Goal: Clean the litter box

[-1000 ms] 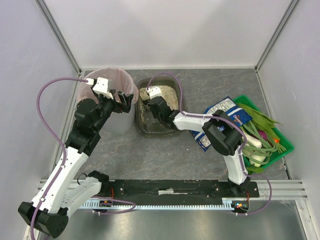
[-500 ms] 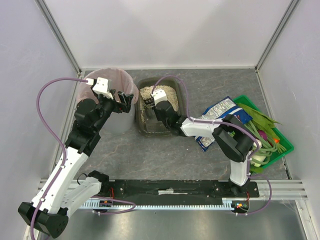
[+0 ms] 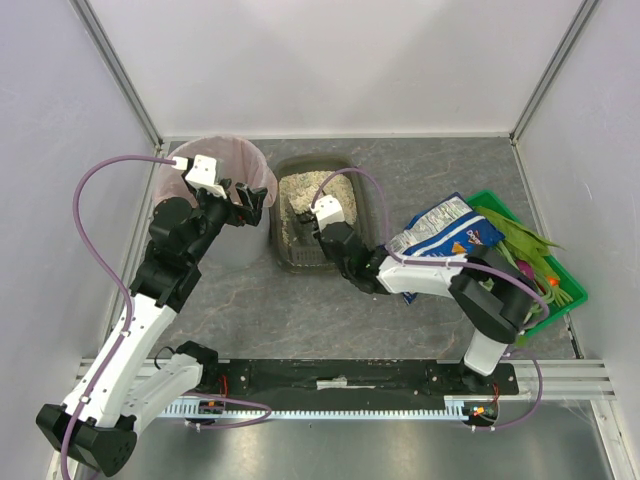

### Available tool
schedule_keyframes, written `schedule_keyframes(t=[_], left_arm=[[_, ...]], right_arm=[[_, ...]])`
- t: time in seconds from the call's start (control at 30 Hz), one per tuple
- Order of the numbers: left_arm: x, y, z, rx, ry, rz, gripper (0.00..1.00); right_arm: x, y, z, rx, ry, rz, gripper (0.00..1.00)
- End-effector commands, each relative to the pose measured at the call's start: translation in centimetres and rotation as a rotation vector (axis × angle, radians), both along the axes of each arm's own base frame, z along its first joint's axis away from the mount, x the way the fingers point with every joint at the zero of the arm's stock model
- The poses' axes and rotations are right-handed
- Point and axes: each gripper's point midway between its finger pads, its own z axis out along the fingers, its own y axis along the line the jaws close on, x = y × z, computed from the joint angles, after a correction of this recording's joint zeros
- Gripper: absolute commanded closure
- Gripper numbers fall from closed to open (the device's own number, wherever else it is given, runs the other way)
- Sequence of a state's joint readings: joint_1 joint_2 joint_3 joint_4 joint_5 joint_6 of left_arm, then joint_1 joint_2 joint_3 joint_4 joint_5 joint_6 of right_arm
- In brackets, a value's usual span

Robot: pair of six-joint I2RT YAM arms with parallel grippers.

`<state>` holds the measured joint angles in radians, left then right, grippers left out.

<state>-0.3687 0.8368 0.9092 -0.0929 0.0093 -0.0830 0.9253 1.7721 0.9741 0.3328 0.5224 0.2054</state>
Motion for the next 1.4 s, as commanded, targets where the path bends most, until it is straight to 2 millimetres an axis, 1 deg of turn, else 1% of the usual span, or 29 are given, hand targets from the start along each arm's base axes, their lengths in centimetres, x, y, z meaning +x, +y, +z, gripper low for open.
schedule_keyframes(t=[0.0,0.07,0.1,0.13,0.17,0.2,0.3,0.33,0.37,0.43,0.53,0.57,0.6,0.63,0.7,0.73,0.77,0.83,0.87,0.9,0.93,0.97,1.03,1.07,1.13,1.2,1.23,1.3,1.37], left_arm=[[0.0,-0.2,1.5,0.011,-0.074,-0.013,0.12],[0.0,-0.1,1.6,0.011,-0.078,-0.008,0.12],[0.0,-0.1,1.6,0.011,-0.078,-0.008,0.12],[0.0,0.0,1.6,0.012,-0.078,-0.006,0.12],[0.0,0.0,1.6,0.012,-0.078,-0.005,0.12],[-0.1,0.0,1.6,0.012,-0.078,-0.006,0.12],[0.1,-0.1,1.5,0.014,-0.074,-0.010,0.12],[0.1,-0.2,1.4,0.015,-0.073,-0.010,0.12],[0.2,-0.2,1.2,0.017,-0.067,-0.011,0.12],[0.3,-0.1,1.1,0.021,-0.064,-0.005,0.12],[0.4,-0.1,1.0,0.028,-0.063,-0.001,0.12],[0.4,-0.1,0.9,0.030,-0.062,-0.002,0.12],[0.3,0.0,1.1,0.029,-0.065,-0.001,0.12],[0.3,0.0,1.1,0.028,-0.068,-0.001,0.12],[0.4,0.0,1.0,0.027,-0.066,0.001,0.12],[0.4,0.0,1.0,0.026,-0.065,0.001,0.12],[0.4,-0.1,0.9,0.026,-0.060,-0.001,0.12],[0.6,-0.2,0.6,0.029,-0.053,-0.004,0.12],[0.7,-0.2,0.6,0.030,-0.050,-0.003,0.12],[0.7,-0.2,0.4,0.034,-0.047,0.000,0.12],[0.8,-0.2,0.4,0.037,-0.045,-0.001,0.12],[0.7,-0.2,0.5,0.037,-0.048,0.000,0.12],[0.7,-0.2,0.5,0.035,-0.049,-0.001,0.12],[0.6,-0.2,0.6,0.033,-0.051,-0.001,0.12],[0.7,-0.3,0.4,0.031,-0.046,-0.007,0.12],[0.7,-0.4,0.3,0.033,-0.042,-0.007,0.12],[0.7,-0.3,0.3,0.035,-0.042,-0.006,0.12],[0.7,-0.2,0.5,0.035,-0.049,-0.003,0.12],[0.6,-0.2,0.6,0.034,-0.052,-0.002,0.12]], right_arm=[[-0.2,-1.5,5.3,0.107,-0.106,-0.064,1.00],[-1.0,-2.1,5.1,0.101,-0.102,-0.060,1.00],[-1.3,-2.4,6.0,0.120,-0.114,-0.059,1.00],[-1.9,-2.7,5.7,0.114,-0.107,-0.053,1.00],[-2.2,-2.8,6.4,0.134,-0.114,-0.046,1.00],[-2.6,-3.0,6.1,0.139,-0.107,-0.043,1.00],[-2.1,-3.4,6.5,0.125,-0.136,-0.066,1.00],[-1.6,-3.4,6.8,0.130,-0.156,-0.081,1.00],[-1.1,-3.5,6.3,0.112,-0.155,-0.093,1.00],[-0.2,-3.0,7.0,0.138,-0.160,-0.092,1.00],[-1.6,-2.6,7.2,0.189,-0.147,-0.066,1.00],[-2.3,-2.8,8.3,0.224,-0.163,-0.060,1.00],[-3.1,-3.4,7.3,0.218,-0.150,-0.060,1.00],[-3.3,-3.5,7.6,0.247,-0.158,-0.066,1.00],[-2.7,-4.5,7.7,0.241,-0.176,-0.107,1.00],[-1.5,-5.3,7.8,0.249,-0.181,-0.134,1.00],[-0.8,-5.2,7.1,0.257,-0.161,-0.146,1.00],[-0.1,-4.9,7.1,0.260,-0.149,-0.141,1.00],[-0.7,-4.2,7.5,0.259,-0.152,-0.102,1.00],[-1.6,-4.3,6.8,0.231,-0.155,-0.091,1.00],[-3.1,-3.1,7.2,0.241,-0.173,-0.051,1.00],[-3.6,-3.3,7.5,0.237,-0.188,-0.056,1.00],[-3.3,-3.9,7.0,0.222,-0.184,-0.088,1.00],[-2.6,-4.3,6.4,0.193,-0.179,-0.108,1.00],[-1.3,-4.0,6.5,0.156,-0.163,-0.127,1.00],[-1.7,-3.0,7.0,0.155,-0.163,-0.085,1.00],[-2.8,-2.2,7.4,0.170,-0.172,-0.053,1.00],[-3.6,-2.5,6.6,0.183,-0.172,-0.050,1.00],[-2.9,-3.2,6.4,0.205,-0.170,-0.097,1.00]])
